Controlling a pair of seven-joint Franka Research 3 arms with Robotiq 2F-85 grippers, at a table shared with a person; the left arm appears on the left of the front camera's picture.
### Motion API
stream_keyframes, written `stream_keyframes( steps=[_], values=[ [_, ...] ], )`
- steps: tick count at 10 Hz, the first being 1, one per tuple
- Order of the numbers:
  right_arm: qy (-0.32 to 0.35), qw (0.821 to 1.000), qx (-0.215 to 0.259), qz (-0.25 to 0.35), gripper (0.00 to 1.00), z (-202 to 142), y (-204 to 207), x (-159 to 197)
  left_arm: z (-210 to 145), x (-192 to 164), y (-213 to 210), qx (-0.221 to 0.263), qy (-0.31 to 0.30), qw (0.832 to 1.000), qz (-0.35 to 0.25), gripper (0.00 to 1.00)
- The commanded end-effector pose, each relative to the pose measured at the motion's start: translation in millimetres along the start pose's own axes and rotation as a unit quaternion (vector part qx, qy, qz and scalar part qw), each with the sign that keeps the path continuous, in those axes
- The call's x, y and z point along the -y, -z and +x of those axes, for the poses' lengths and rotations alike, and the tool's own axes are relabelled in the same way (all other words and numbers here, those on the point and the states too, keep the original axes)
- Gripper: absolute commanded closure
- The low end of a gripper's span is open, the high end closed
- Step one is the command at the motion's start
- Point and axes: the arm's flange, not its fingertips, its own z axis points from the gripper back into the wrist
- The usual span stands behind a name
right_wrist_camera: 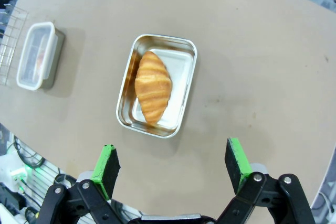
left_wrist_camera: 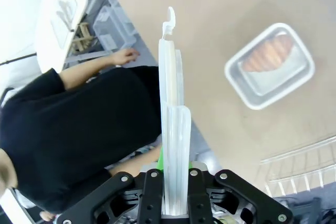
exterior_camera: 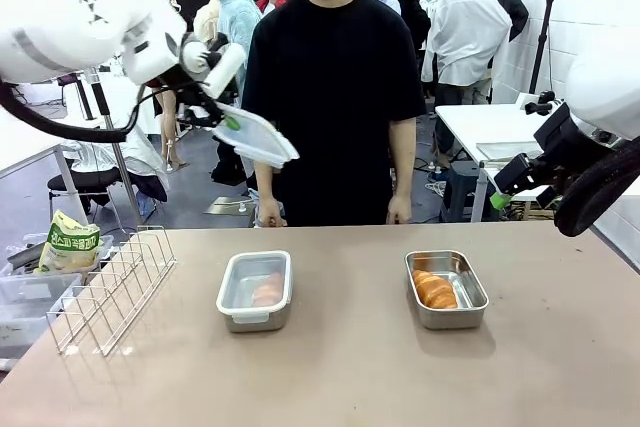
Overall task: Place the bread in airtight containers.
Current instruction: Pick up one Airtight Container lid and hand it to the human, then release when the human grabs the Airtight Container lid.
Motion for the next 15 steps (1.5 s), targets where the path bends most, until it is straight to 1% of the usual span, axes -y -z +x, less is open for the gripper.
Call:
stream_keyframes(
  steps=[1,2,3,4,7,9,10,15],
  values=[
    [0.000,1.000,-0.001,0.000,0.00,1,1,1,14,-33,28,-0.002,0.029,0.999,0.039,1.00],
    [0.000,1.000,-0.001,0.000,0.00,1,1,1,24,-46,33,-0.004,0.046,0.997,0.060,1.00],
    [0.000,1.000,-0.001,0.000,0.00,1,1,1,28,-60,37,0.003,0.081,0.994,0.074,1.00],
    [0.000,1.000,-0.001,0.000,0.00,1,1,1,24,-71,39,0.001,0.073,0.994,0.080,1.00],
    [0.000,1.000,-0.001,0.000,0.00,1,1,1,17,-71,36,-0.008,0.061,0.994,0.088,1.00],
    [0.000,1.000,-0.001,0.000,0.00,1,1,1,10,-65,29,0.014,0.051,0.994,0.098,1.00],
    [0.000,1.000,-0.001,0.000,0.00,1,1,1,17,-71,39,-0.005,0.055,0.995,0.083,1.00],
    [0.000,1.000,-0.001,0.000,0.00,1,1,1,17,-71,39,-0.005,0.055,0.995,0.083,1.00]
  ],
)
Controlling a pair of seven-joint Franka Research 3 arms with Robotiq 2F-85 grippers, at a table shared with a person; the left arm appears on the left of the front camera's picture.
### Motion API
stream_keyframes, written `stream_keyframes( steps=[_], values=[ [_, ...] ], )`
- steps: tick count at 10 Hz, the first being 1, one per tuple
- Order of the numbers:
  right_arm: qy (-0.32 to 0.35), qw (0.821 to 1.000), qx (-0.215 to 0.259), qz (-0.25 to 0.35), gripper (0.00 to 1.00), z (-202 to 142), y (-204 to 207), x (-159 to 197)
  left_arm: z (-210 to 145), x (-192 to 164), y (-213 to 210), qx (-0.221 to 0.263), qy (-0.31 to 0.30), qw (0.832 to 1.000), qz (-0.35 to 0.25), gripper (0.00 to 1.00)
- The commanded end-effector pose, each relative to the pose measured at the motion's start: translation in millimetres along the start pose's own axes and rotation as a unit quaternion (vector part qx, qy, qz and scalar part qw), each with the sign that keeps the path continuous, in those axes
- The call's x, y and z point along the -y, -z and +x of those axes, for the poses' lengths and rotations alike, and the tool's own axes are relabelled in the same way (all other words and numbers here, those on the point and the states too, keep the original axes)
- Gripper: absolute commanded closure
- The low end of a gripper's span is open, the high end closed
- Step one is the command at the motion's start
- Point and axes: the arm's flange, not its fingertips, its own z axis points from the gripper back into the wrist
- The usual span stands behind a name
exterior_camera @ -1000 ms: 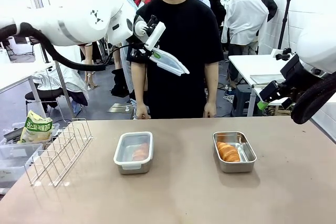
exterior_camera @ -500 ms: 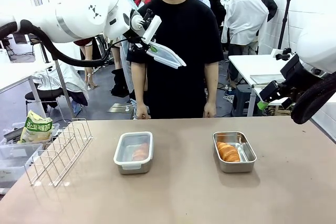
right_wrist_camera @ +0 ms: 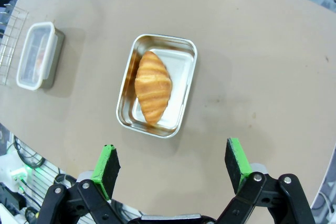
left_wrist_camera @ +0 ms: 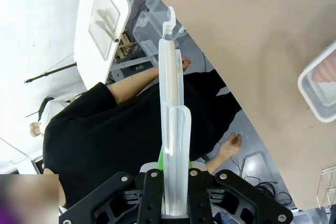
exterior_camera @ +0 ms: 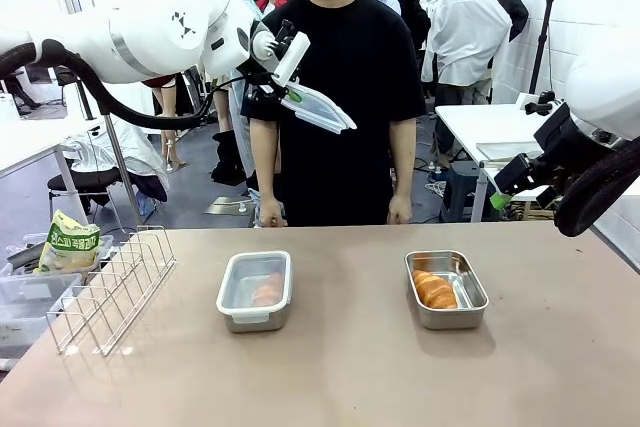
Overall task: Place the bread in airtight containers.
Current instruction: Release when the human grabs the Airtight Container lid.
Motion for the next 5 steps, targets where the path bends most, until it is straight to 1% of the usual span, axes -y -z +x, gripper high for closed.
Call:
stream_keyframes(
  steps=[1,5],
  values=[
    [0.000,1.000,-0.001,0.000,0.00,0.7,0.6,0.4,-1.4,-1.0,-2.4,-0.006,0.003,1.000,0.000,1.00],
    [0.000,1.000,-0.001,0.000,0.00,0.7,0.6,0.4,-1.4,-1.0,-2.4,-0.006,0.003,1.000,0.000,1.00]
  ],
)
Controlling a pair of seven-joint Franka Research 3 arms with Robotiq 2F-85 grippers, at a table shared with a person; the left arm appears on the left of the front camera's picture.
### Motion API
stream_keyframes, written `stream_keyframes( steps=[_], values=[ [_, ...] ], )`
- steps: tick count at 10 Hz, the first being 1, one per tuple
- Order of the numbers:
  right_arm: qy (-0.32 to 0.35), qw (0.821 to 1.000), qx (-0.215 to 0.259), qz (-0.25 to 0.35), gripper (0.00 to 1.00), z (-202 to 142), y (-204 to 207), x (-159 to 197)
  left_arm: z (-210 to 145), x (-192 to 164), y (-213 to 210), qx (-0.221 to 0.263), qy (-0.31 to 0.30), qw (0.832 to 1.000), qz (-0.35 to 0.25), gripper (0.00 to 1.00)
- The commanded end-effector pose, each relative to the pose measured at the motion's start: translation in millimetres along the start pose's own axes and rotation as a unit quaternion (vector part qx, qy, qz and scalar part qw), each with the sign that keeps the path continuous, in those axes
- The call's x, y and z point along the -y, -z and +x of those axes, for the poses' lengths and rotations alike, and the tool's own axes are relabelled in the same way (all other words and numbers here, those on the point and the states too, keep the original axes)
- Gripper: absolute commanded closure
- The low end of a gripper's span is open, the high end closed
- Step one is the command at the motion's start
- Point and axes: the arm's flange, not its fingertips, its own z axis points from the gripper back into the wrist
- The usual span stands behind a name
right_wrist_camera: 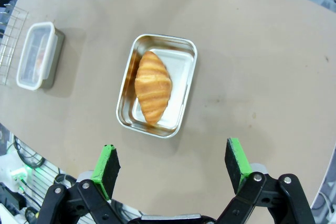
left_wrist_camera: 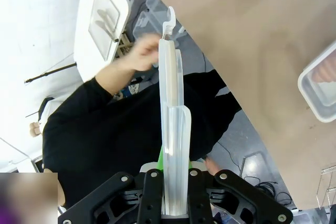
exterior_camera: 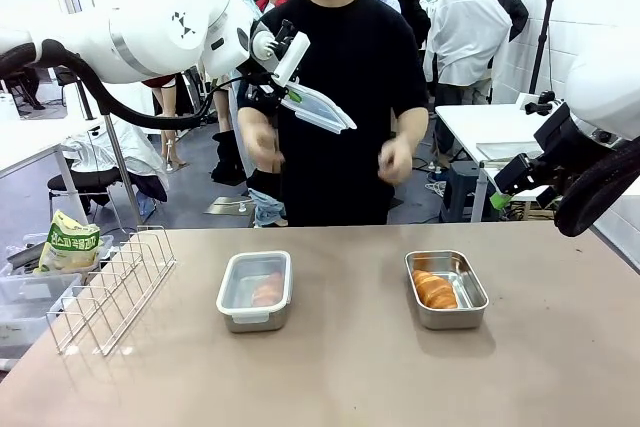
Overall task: Place the bread in airtight containers.
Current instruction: Release when the human grabs the Airtight Container lid.
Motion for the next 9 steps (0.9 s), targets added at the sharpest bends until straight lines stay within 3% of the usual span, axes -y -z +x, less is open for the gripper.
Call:
stream_keyframes(
  steps=[1,9],
  values=[
    [0.000,1.000,-0.001,0.000,0.00,0.7,0.6,0.4,-1.3,-1.1,-2.4,-0.006,0.003,1.000,0.000,1.00],
    [0.000,1.000,-0.001,0.000,0.00,0.7,0.6,0.4,-1.3,-1.1,-2.4,-0.006,0.003,1.000,0.000,1.00]
  ],
)
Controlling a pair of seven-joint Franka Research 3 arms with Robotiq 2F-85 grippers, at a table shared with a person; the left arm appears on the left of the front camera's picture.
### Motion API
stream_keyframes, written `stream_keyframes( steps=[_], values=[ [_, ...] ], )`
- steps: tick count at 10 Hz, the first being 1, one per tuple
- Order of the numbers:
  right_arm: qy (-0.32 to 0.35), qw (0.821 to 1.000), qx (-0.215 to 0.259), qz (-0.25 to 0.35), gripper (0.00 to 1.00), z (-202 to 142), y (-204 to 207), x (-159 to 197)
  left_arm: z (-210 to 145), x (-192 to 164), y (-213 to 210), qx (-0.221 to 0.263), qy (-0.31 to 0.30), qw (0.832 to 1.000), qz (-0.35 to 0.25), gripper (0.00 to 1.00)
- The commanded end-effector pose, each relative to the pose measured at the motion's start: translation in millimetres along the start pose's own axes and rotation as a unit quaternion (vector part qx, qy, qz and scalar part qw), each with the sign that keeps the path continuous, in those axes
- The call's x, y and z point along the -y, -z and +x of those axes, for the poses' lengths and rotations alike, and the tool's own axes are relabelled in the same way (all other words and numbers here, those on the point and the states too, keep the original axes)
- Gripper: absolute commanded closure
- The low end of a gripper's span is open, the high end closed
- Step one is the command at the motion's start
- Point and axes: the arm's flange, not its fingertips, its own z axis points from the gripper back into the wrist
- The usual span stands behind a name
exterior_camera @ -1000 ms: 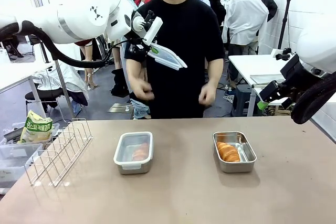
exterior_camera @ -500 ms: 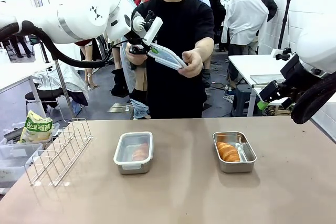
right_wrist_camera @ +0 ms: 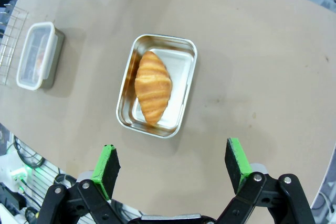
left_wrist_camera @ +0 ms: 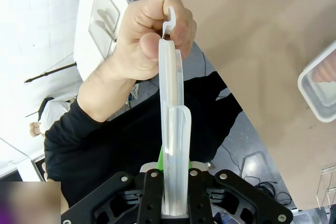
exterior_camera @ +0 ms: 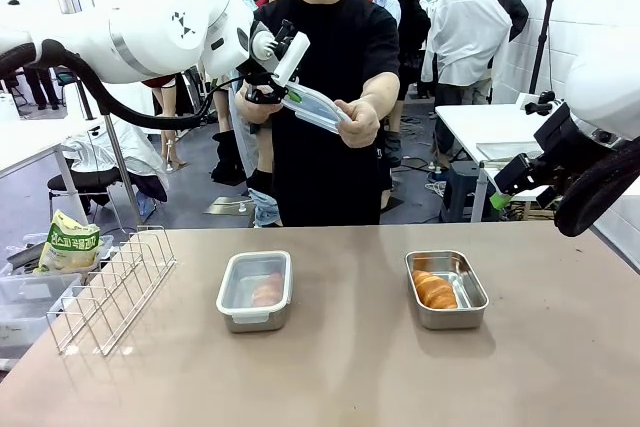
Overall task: Place the bread in airtight containers.
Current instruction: Release when the human grabs the Airtight Container lid.
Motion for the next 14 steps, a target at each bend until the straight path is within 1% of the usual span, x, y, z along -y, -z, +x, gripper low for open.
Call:
stream_keyframes(
  steps=[1,14],
  values=[
    [0.000,1.000,-0.001,0.000,0.00,0.7,0.6,0.4,-1.1,-1.1,-2.3,-0.006,0.003,1.000,0.001,1.00],
    [0.000,1.000,-0.001,0.000,0.00,0.7,0.6,0.4,-1.3,-0.3,-0.7,-0.002,0.000,1.000,0.001,1.00]
  ],
)
